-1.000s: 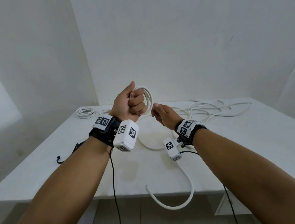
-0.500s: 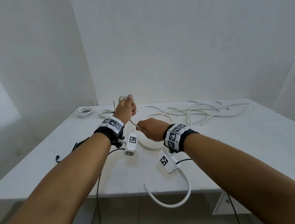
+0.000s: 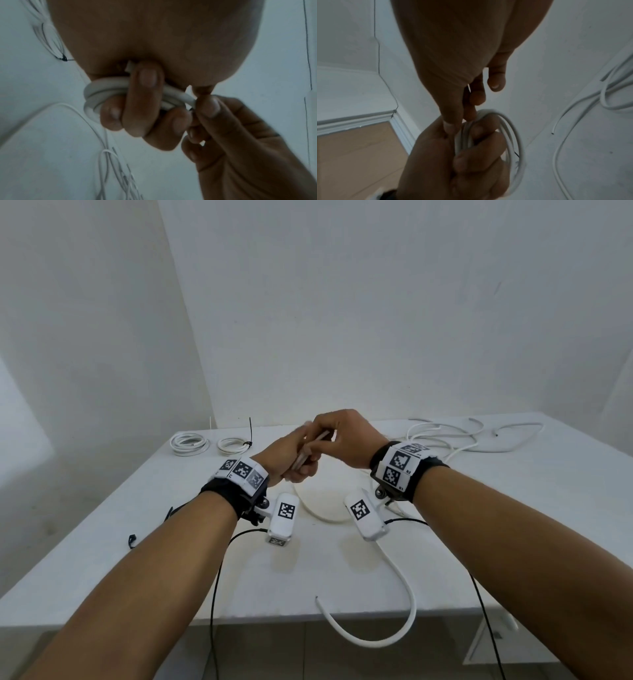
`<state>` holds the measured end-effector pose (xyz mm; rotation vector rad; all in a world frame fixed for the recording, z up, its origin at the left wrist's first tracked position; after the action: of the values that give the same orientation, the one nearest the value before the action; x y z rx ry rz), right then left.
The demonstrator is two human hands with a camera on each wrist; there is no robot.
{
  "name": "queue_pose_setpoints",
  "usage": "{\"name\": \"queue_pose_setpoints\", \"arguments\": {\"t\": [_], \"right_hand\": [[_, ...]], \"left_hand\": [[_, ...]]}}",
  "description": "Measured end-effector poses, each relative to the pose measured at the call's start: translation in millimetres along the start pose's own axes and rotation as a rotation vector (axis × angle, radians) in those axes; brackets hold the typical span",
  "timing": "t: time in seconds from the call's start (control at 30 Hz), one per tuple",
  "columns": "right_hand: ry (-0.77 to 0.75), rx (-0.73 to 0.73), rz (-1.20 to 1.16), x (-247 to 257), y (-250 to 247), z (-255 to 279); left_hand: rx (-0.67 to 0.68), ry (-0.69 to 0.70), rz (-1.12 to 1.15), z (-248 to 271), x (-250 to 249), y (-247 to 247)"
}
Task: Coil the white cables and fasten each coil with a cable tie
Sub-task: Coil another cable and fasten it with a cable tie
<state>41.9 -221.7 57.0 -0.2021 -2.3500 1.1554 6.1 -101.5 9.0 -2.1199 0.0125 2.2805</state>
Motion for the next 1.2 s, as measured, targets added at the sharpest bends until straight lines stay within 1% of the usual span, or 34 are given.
{"name": "queue_pose_setpoints", "arguments": {"t": [0.07,0.13,0.23,0.3,0.37,0.43,0.53,0.67,0.73,0.8,0.9,1.03,1.1,1.13,1.2], "right_hand": [[0.015,-0.085,-0.053,-4.5,-7.6,-2.1],[0.018,-0.154,-0.105,-9.2,-12.7,-3.4],[-0.01,-0.198,-0.158,-10.4,-12.6,-3.4],[-0.036,-0.224,-0.165,-9.5,-12.0,-1.3],[-0.051,-0.227,-0.182,-10.5,-9.8,2.7],[-0.067,-0.193,-0.184,-12.2,-3.1,7.8],[-0.086,-0.159,-0.117,-10.5,6.4,12.5],[-0.09,-0.174,-0.125,-6.2,5.7,10.4],[-0.121,-0.192,-0.076,-4.0,5.9,9.9],[-0.132,-0.233,-0.054,-2.1,7.5,8.9],[-0.091,-0.292,-0.029,-0.6,10.2,7.1],[-0.024,-0.308,0.068,1.6,13.3,6.4],[-0.036,-0.343,0.125,5.7,13.1,5.8],[-0.045,-0.343,0.15,8.0,13.2,4.6],[-0.048,-0.304,0.206,11.6,13.7,0.0]], "left_hand": [[0.067,-0.02,0.069,2.2,-4.2,4.5],[0.093,0.006,0.111,5.4,-9.0,9.3],[0.074,0.096,0.186,5.8,-13.2,11.7],[0.061,0.122,0.256,5.6,-14.4,10.7],[0.073,0.135,0.315,6.5,-16.6,9.4],[0.083,0.134,0.341,8.8,-19.6,8.6],[0.075,0.135,0.357,12.0,-23.1,5.9],[0.071,0.119,0.359,15.5,-23.4,3.9],[0.04,0.108,0.349,16.0,-20.7,3.0],[-0.022,0.104,0.333,15.3,-20.0,2.6],[-0.154,0.123,0.242,14.4,-23.2,3.1],[-0.345,0.136,0.094,16.4,-29.7,1.1],[-0.46,0.178,-0.051,17.5,-33.9,-7.0],[-0.491,0.202,-0.079,17.7,-35.1,-11.0],[-0.489,0.219,0.006,16.9,-32.3,-16.0]]}}
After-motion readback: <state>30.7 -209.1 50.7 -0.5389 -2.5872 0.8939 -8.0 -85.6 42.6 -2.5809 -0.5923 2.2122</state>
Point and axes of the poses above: each hand's wrist, its own z-axis away from the middle knuckle, its own y-axis out of the palm, x = y × z, the point moved 5 cm from there along -z, towards the middle knuckle, and after that the axes turned 13 degrees about z, right-handed, at the moved point
